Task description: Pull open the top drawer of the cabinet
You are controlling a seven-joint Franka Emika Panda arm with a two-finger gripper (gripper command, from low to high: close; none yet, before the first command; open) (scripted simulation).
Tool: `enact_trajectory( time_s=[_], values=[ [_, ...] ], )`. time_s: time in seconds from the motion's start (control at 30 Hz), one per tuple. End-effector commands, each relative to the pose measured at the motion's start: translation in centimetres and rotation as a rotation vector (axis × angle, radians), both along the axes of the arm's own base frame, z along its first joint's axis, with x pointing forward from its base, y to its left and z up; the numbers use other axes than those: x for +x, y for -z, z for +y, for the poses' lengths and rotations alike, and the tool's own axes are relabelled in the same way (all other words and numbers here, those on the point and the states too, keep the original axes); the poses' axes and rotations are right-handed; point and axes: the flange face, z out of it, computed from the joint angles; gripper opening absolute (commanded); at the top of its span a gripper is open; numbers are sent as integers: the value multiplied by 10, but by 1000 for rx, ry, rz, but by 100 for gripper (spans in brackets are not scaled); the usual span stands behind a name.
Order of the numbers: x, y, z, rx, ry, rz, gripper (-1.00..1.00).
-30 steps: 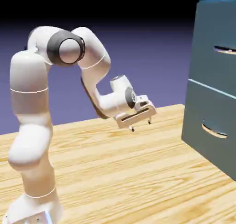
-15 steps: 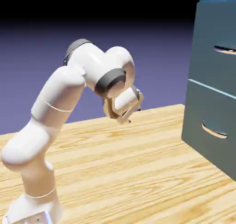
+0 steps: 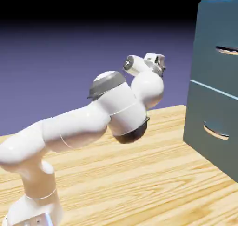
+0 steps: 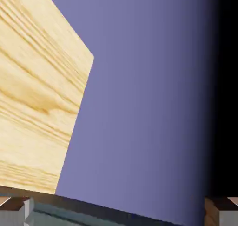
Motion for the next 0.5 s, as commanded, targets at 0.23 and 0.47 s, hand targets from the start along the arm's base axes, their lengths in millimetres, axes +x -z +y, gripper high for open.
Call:
enact_trajectory(
  time_s=[0.23, 0.47],
  values=[
    [52, -87, -181, 99, 325, -270, 0],
    [96, -87, -181, 99, 325, -270, 0]
  ],
)
